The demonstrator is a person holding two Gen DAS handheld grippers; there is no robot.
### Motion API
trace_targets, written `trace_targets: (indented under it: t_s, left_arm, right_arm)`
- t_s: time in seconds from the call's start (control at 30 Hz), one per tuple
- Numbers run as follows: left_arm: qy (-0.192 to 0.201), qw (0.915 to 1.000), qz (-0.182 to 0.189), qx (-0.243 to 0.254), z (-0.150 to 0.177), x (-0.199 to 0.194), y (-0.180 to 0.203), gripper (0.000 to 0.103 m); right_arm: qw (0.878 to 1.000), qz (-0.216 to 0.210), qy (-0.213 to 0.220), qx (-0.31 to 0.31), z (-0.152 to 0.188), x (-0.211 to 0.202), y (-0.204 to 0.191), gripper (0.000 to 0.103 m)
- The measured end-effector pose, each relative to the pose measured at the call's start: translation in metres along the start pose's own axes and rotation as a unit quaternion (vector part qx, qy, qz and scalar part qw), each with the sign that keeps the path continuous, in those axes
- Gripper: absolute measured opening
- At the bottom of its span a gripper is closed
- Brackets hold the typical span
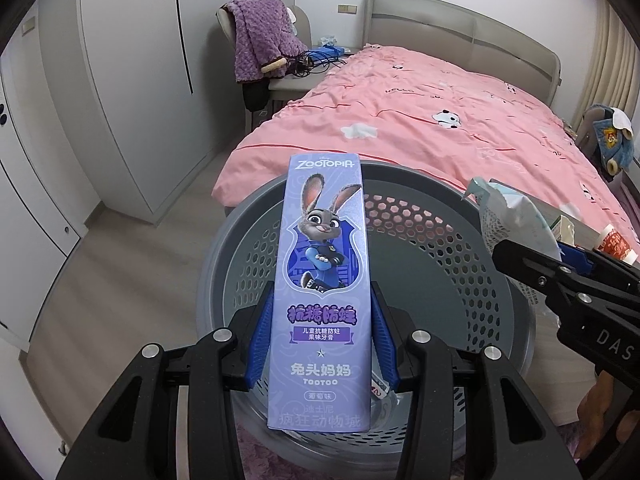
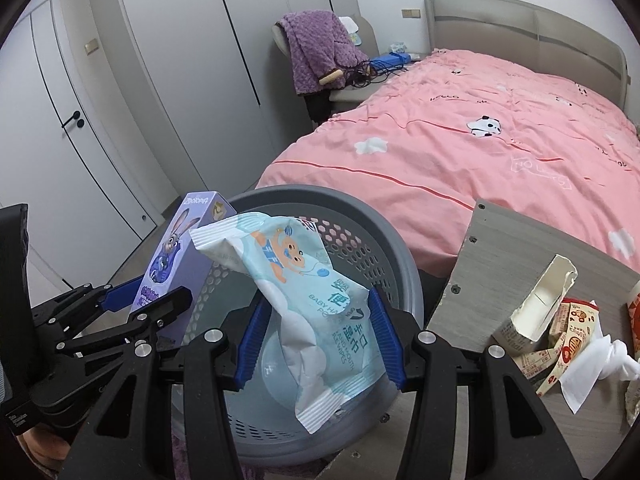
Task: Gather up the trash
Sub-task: 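Open both grippers to drop the toothpaste box and wipes into the basket, then move both grippers back from the basket to the table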
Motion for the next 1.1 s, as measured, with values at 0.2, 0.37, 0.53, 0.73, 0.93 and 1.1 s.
trace_targets:
  t_s: [0.2,0.37,0.53,0.73,0.93,1.1]
  left_arm:
    - [0.003,1.0000,-0.004,-0.007,0.000,-0.003,-0.001,0.048]
    - [0.006,0.9999,-0.009,-0.009,0.000,-0.007,-0.003,0.053]
    - [0.007,0.9998,-0.013,-0.010,0.001,-0.008,-0.003,0.056]
    - [0.009,0.9997,-0.016,-0.015,-0.001,-0.012,-0.006,0.060]
    - [0.014,0.9993,-0.029,-0.018,-0.003,-0.015,-0.009,0.064]
    - [0.017,0.9990,-0.036,-0.022,-0.003,-0.020,-0.013,0.069]
  right_arm:
    - [1.000,0.000,0.008,-0.007,-0.002,-0.001,-0.002,0.066]
    - [1.000,0.001,0.005,-0.005,0.000,0.000,-0.001,0.066]
    - [1.000,0.002,0.005,-0.003,0.000,0.000,0.000,0.066]
    - [1.000,0.006,0.010,-0.001,0.000,-0.003,0.001,0.068]
    - [1.000,0.010,0.013,-0.003,0.002,-0.008,0.001,0.069]
    - [1.000,0.019,0.020,0.000,0.004,-0.017,0.005,0.073]
Point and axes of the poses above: each gripper's, at about its wrist camera, not at the fingertips, and x roughly the way its jaws point, y to its right, z to its underside, the point moved 8 cm from there along x, roughly the way its jaws point, and after that the axes turned 8 degrees about y, right-handed, at the moved point
